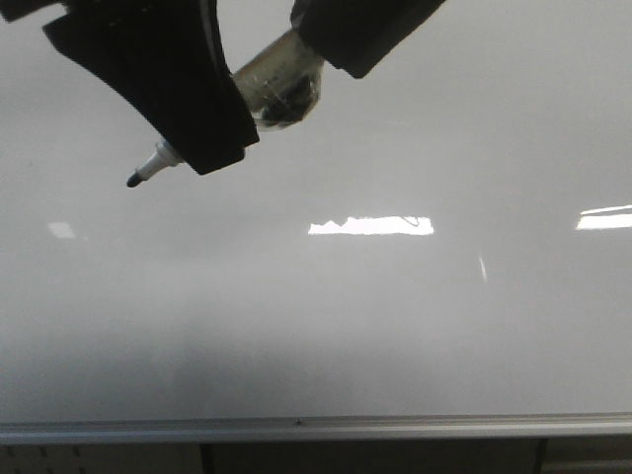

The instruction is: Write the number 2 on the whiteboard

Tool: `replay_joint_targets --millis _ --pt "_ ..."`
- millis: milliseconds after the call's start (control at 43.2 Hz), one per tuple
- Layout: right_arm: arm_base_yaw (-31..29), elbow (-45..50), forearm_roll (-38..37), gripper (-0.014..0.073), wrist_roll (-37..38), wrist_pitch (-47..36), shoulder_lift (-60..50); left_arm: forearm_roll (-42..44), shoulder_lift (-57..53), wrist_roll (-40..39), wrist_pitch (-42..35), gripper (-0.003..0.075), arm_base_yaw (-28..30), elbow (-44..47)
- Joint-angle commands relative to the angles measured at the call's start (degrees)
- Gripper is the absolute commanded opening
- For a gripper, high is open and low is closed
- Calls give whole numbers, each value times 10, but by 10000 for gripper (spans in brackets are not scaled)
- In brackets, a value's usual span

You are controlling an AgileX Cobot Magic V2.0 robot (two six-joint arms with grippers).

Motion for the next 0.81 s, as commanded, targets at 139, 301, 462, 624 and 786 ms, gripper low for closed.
replay_joint_targets --millis 139,301,462,624,786 --pt "-1 -19 26 45 -6 2 -14 -10 -22 -14 -21 358 -2 -22" --pt "-4 -21 10 45 6 1 -29 -5 -65 -65 -14 436 22 -21" --pt "-26 -21 -59 60 70 1 -68 -4 -130 -101 -10 436 84 -2" --pt "-81 -21 -179 99 246 -1 -120 -4 -219 -157 -29 429 170 39" --pt "-149 -11 -234 99 422 1 -176 -4 -317 -175 -64 429 247 100"
